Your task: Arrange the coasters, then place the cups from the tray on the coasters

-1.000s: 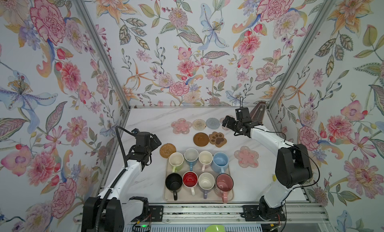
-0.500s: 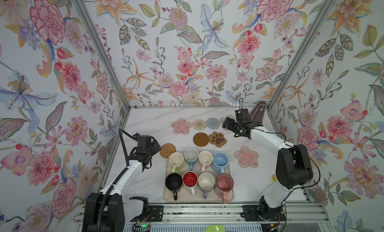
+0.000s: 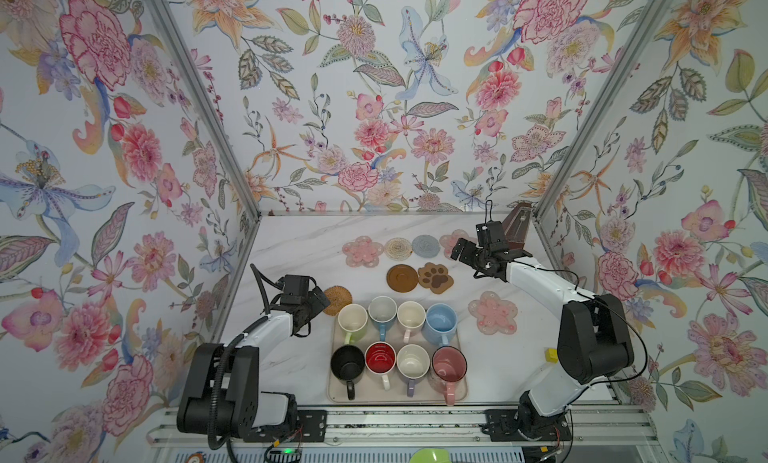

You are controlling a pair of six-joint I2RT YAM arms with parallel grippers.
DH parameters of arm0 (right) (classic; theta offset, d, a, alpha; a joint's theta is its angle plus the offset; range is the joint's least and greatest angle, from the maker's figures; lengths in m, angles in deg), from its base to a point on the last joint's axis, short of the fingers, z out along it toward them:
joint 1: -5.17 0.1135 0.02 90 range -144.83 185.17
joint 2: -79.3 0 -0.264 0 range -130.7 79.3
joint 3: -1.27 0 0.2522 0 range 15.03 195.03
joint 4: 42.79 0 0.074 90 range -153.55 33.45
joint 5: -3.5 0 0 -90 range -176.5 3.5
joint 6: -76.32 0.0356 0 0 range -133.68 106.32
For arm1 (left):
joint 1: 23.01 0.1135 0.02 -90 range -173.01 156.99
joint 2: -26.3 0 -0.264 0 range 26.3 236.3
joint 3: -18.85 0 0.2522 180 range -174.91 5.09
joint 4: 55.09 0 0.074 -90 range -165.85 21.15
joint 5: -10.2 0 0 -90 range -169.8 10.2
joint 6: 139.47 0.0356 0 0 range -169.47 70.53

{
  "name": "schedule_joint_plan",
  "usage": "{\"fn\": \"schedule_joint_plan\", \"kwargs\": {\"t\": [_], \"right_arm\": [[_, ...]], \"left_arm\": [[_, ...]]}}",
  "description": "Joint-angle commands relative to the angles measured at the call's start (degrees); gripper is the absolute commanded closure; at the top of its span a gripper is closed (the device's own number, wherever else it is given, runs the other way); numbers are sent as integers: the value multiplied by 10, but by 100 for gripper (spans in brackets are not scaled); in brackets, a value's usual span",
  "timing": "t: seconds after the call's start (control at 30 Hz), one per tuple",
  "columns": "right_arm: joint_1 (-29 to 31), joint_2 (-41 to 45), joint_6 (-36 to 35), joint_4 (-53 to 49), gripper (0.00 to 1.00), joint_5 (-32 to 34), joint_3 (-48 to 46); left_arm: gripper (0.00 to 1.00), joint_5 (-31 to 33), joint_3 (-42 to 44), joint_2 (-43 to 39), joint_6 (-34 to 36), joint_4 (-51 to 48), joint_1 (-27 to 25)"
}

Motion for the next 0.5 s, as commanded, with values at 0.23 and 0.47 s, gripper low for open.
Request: {"fn": "schedule_joint_plan", "kwargs": {"t": [0.23, 0.47], "right_arm": [[-8, 17, -8, 10, 1, -5, -18], [-10, 19, -8, 11, 1, -5, -21]], "left_arm": [[1, -60, 21, 18, -80, 75, -8], [1, -78, 15, 33, -98, 92, -25]]}}
